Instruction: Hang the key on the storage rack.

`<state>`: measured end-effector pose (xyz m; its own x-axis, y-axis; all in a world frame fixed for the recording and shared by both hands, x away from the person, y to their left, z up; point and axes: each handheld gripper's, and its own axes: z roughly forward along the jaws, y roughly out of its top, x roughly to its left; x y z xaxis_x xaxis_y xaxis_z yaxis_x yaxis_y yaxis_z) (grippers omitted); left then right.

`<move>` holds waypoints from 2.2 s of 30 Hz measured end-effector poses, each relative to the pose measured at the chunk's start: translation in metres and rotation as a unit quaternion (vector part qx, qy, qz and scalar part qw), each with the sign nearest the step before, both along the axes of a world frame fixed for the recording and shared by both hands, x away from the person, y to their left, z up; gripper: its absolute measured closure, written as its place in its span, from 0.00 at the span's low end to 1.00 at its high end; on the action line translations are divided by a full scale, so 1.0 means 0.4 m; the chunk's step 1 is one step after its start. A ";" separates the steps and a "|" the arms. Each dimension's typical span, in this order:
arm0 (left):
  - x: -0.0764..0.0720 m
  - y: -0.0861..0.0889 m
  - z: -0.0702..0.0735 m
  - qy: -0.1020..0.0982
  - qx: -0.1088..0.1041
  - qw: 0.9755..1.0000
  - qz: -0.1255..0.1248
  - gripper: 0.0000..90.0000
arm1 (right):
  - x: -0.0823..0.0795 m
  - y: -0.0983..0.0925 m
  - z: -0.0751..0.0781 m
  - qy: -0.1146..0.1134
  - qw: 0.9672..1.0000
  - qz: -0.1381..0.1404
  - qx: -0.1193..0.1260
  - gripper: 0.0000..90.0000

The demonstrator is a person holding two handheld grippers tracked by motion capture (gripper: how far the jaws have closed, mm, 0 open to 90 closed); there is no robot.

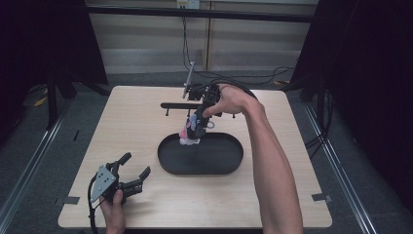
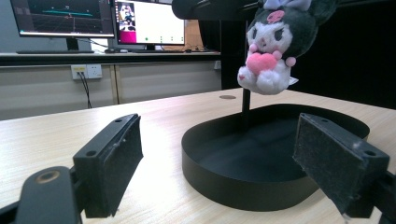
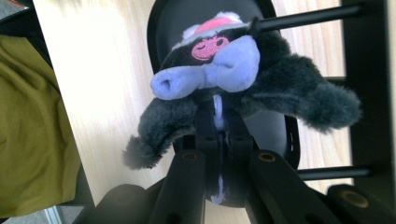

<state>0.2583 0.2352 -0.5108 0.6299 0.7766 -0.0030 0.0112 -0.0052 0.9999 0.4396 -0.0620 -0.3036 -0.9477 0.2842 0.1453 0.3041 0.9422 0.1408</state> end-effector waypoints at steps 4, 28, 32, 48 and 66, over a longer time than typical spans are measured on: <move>0.000 0.000 0.000 0.000 0.000 1.000 -0.001 0.17 | 0.016 0.004 0.001 0.001 1.000 0.001 -0.003 0.97; -0.001 0.000 0.000 0.001 0.000 1.000 -0.003 0.17 | 0.067 -0.011 -0.003 -0.002 1.000 -0.006 -0.010 0.97; -0.001 0.001 0.000 0.000 0.002 1.000 -0.004 0.17 | 0.069 -0.010 -0.005 -0.006 1.000 -0.007 -0.015 0.97; -0.001 0.001 0.000 0.000 0.001 1.000 -0.004 0.17 | 0.067 -0.014 -0.003 -0.030 0.999 -0.016 -0.009 0.94; -0.001 0.000 0.000 0.001 0.000 1.000 -0.004 0.17 | 0.056 -0.011 0.009 -0.037 0.999 -0.019 0.001 0.91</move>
